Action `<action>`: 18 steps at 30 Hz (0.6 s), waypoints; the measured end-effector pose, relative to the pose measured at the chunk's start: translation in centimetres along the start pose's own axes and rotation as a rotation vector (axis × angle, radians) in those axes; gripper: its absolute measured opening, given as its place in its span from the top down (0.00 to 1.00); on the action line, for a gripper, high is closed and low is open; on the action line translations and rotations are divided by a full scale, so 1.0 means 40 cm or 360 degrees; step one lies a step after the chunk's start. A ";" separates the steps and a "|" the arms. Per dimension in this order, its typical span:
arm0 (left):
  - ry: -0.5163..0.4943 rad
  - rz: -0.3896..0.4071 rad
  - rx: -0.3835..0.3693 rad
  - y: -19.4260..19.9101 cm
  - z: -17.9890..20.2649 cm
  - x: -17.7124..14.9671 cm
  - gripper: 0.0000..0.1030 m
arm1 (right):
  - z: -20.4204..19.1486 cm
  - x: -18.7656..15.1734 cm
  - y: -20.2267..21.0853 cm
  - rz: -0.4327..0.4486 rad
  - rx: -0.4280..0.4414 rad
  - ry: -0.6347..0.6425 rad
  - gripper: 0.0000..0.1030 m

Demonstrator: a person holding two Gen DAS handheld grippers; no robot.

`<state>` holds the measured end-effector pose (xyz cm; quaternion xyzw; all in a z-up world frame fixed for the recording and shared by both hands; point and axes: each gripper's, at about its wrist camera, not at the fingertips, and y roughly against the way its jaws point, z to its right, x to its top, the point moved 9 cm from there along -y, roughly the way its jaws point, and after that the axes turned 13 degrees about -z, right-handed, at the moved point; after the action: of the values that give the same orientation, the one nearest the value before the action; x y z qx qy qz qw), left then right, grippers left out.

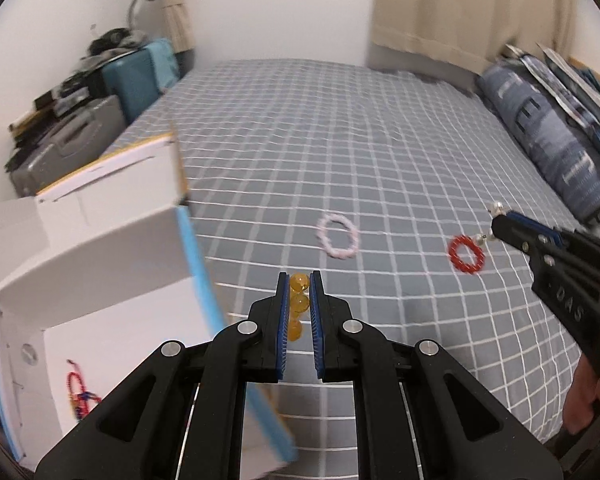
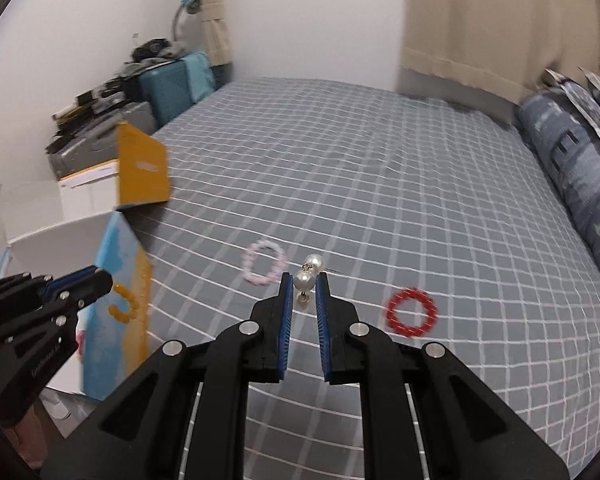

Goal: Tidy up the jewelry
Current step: 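Lift the amber bracelet and pearl strand and carry both over the box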

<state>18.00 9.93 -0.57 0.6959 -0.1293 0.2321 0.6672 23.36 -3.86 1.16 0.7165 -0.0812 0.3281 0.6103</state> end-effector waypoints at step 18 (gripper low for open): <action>0.0386 0.0023 0.0242 0.105 -0.438 -0.107 0.91 | -0.507 0.033 0.008 0.0004 0.0322 0.0412 0.89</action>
<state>9.64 26.36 0.99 0.7103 -0.0346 0.3284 0.6216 16.71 15.24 2.97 0.7259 0.0307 0.4248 0.5401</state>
